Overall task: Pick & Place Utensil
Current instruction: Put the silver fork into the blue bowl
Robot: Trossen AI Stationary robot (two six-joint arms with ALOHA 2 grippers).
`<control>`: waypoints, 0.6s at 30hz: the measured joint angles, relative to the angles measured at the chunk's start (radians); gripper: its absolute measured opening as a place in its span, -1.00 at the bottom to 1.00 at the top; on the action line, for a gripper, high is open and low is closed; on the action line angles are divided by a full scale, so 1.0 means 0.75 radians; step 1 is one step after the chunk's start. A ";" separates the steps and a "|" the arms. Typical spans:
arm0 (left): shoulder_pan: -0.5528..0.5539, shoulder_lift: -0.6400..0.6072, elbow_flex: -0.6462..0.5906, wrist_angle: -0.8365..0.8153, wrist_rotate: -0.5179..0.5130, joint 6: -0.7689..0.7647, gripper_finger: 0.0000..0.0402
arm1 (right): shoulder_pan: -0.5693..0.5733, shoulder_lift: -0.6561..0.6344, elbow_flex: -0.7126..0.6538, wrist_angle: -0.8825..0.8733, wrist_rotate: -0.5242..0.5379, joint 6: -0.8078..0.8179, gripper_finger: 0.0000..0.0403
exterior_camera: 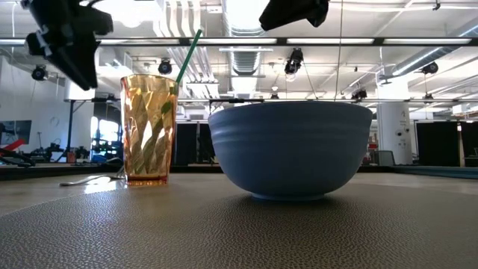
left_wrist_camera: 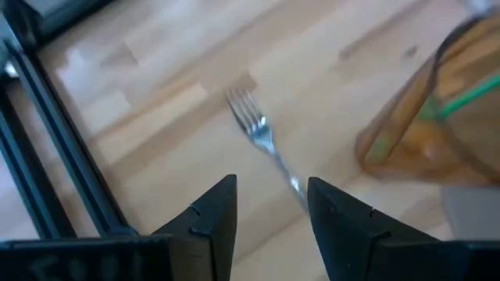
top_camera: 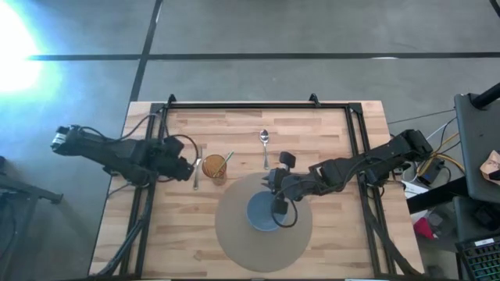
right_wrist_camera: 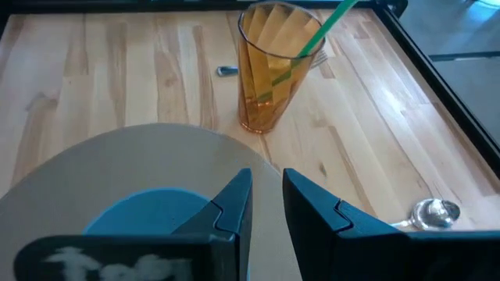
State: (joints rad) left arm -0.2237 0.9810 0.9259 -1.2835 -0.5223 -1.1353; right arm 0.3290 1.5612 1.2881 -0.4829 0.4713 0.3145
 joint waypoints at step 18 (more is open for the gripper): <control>0.239 -0.137 -0.108 0.077 0.106 -0.021 -0.26 | -0.001 -0.002 0.000 -0.014 0.000 0.031 -0.66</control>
State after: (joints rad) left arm -0.0447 0.8784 0.8448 -1.2259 -0.4430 -1.1509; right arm 0.3286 1.5597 1.2881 -0.4932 0.4716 0.3377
